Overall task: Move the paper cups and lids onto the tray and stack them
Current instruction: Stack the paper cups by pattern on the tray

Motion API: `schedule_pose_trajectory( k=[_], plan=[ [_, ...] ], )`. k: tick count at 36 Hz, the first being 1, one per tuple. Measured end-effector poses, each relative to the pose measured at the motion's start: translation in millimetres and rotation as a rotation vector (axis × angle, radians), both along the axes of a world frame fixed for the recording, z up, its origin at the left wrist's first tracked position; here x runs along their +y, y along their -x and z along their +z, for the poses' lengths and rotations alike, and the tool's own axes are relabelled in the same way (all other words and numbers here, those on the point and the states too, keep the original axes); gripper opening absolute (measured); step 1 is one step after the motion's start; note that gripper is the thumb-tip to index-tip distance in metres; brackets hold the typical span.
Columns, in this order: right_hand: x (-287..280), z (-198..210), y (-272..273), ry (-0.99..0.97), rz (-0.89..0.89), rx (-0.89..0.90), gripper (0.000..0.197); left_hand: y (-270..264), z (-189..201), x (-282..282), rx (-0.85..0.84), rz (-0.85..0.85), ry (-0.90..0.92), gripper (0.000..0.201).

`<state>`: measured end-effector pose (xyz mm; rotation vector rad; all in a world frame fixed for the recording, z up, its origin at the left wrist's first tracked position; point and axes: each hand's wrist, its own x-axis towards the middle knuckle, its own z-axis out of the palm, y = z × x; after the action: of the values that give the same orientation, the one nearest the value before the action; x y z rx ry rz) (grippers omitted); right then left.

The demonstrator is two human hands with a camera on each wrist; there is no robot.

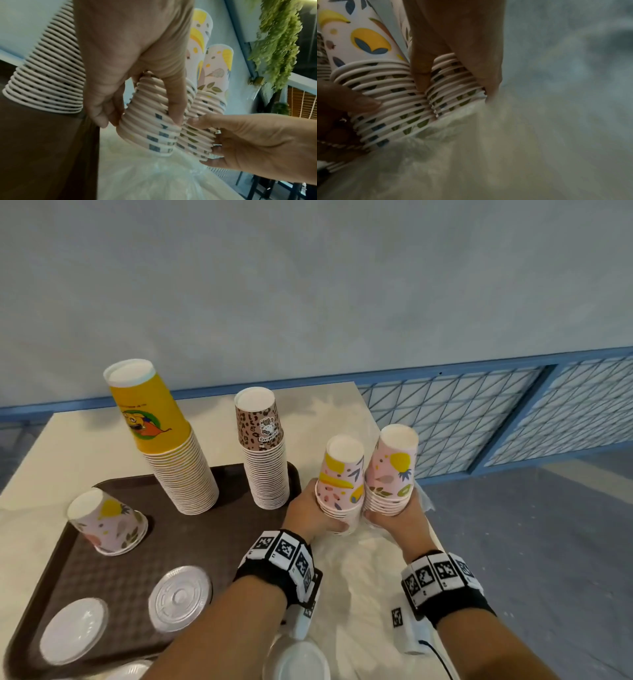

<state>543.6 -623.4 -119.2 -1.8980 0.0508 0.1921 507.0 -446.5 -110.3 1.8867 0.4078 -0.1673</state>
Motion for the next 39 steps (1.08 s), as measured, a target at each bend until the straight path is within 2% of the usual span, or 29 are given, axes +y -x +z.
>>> schedule_pose_trajectory(
  k=[3, 6, 11, 16, 21, 24, 27, 29, 37, 39],
  plan=[
    [2.4, 16.7, 5.3, -0.136, 0.004, -0.064, 0.095, 6.8, 4.0, 3.2, -0.087, 0.012, 0.096, 0.092],
    [10.5, 39.5, 15.1, -0.228, -0.005, -0.097, 0.106, 19.5, 21.4, 7.8, -0.183, 0.023, 0.161, 0.099],
    [32.8, 72.1, 33.0, -0.306, 0.079, -0.165, 0.096, 48.8, 60.8, 24.6, -0.338, 0.077, 0.189, 0.097],
    [64.7, 96.4, 57.9, -0.399, 0.173, -0.213, 0.091, 87.8, 86.9, 59.7, -0.442, 0.16, 0.098, 0.09],
    [88.7, 112.1, 82.4, -0.459, 0.233, -0.225, 0.08, 130.6, 100.3, 119.9, -0.51, 0.409, 0.014, 0.089],
    [98.0, 123.8, 96.6, -0.464, 0.268, -0.257, 0.082, 151.4, 97.5, 160.9, -0.507, 0.575, 0.018, 0.083],
    [106.1, 130.0, 108.7, -0.456, 0.285, -0.284, 0.085, 166.0, 94.0, 195.8, -0.469, 0.681, -0.087, 0.079],
    [110.5, 131.8, 117.1, -0.46, 0.275, -0.288, 0.086, 168.3, 88.5, 213.5, -0.437, 0.736, -0.08, 0.079],
    [115.6, 132.9, 143.0, -0.391, 0.21, -0.274, 0.078, 152.5, 55.8, 250.8, -0.321, 0.771, -0.143, 0.071],
    [114.3, 130.9, 147.7, -0.352, 0.189, -0.279, 0.084, 148.7, 48.9, 256.4, -0.293, 0.768, -0.148, 0.071]
  ],
)
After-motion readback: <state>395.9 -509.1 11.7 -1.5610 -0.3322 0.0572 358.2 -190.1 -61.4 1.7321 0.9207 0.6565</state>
